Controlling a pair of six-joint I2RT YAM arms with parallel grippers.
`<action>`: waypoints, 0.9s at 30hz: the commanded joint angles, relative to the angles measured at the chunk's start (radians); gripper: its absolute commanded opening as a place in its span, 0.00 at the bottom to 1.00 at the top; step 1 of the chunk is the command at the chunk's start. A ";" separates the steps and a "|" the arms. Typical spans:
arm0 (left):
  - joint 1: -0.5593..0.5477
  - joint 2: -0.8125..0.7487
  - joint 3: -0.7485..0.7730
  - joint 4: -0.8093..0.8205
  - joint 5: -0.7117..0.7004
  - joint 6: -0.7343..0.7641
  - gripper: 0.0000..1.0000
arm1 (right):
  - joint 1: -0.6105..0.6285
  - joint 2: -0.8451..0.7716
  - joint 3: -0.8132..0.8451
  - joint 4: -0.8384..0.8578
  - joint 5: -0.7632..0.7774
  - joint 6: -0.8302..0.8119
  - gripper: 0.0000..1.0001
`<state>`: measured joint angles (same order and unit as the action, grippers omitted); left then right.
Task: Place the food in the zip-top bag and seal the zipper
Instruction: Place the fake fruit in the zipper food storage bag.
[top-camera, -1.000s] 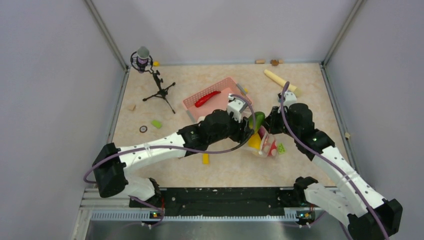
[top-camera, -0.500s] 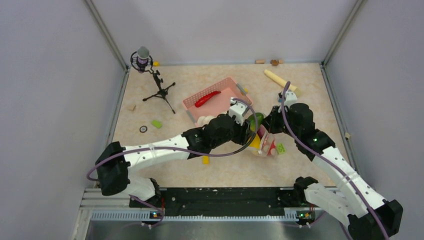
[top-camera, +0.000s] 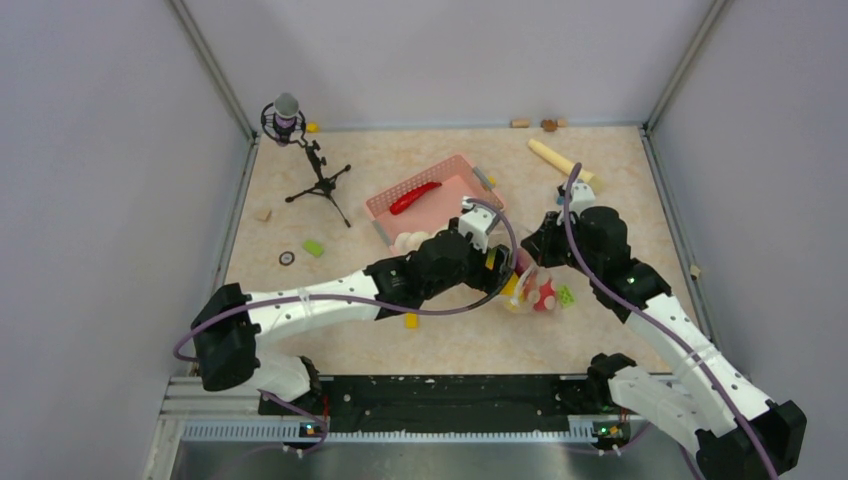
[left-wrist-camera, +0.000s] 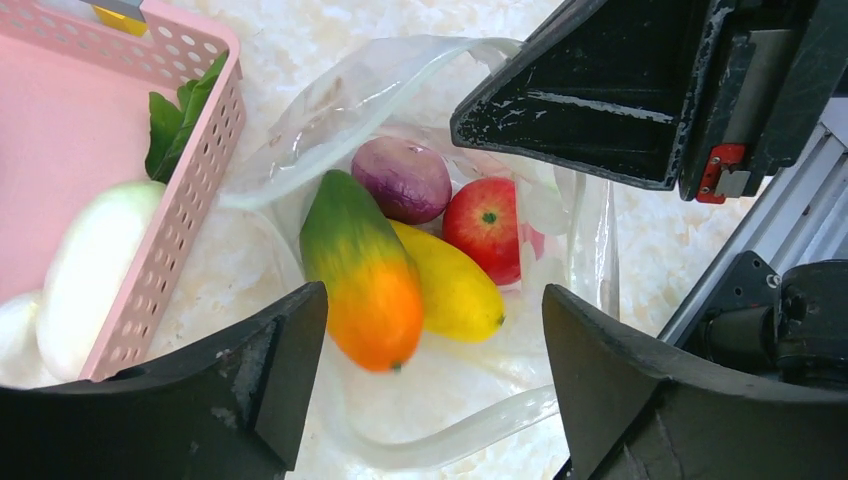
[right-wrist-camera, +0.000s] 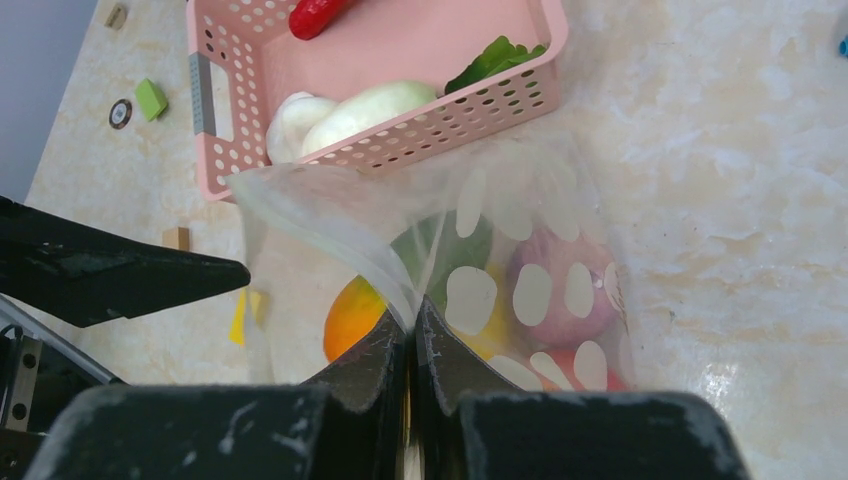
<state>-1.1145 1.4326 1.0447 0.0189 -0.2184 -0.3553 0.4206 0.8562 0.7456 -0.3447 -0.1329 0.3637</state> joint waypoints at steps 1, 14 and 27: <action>-0.013 -0.039 0.003 0.034 -0.006 0.007 0.84 | -0.003 -0.024 -0.005 0.045 -0.004 0.008 0.04; -0.022 -0.125 -0.003 -0.085 -0.143 -0.041 0.91 | -0.003 -0.024 -0.003 0.043 -0.009 0.009 0.03; -0.007 0.099 0.122 -0.185 -0.370 -0.101 0.86 | -0.002 -0.027 -0.003 0.043 -0.018 0.007 0.04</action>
<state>-1.1286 1.4475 1.0859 -0.1177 -0.5102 -0.4236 0.4206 0.8528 0.7456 -0.3447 -0.1375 0.3676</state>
